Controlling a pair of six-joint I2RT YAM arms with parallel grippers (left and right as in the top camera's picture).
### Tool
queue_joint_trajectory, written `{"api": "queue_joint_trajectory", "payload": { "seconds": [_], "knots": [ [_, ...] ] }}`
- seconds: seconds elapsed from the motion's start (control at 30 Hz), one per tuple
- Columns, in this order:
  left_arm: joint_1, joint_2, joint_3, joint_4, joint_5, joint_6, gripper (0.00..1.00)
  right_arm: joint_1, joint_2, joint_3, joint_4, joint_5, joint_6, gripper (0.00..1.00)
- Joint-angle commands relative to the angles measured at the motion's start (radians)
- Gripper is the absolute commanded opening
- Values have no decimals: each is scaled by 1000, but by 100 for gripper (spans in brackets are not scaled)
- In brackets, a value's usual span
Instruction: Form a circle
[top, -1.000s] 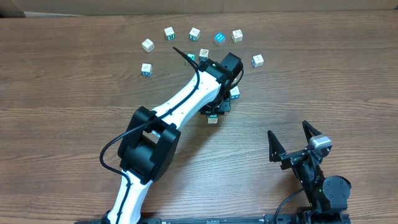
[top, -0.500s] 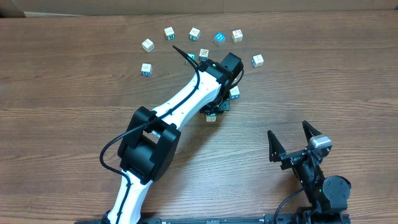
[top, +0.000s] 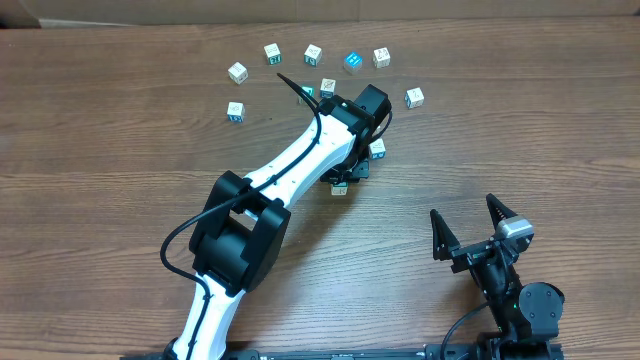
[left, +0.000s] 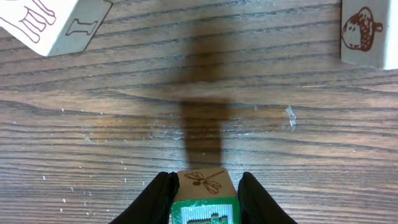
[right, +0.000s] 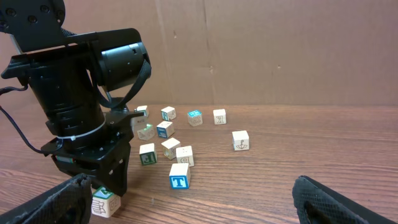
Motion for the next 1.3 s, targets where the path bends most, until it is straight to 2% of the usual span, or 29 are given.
{"api": "queue_joint_trajectory", "payload": {
  "seconds": [0.0, 0.6, 1.27],
  "knots": [
    [-5, -30, -10, -1, -16, -16, 27, -3, -8, -10, 6, 7, -4, 100],
    [-5, -28, -11, 7, -21, -16, 26, -3, -8, -10, 6, 7, -5, 100],
    [-10, -10, -11, 30, -32, -31, 32, -3, -8, -10, 6, 7, -4, 100]
  ]
}}
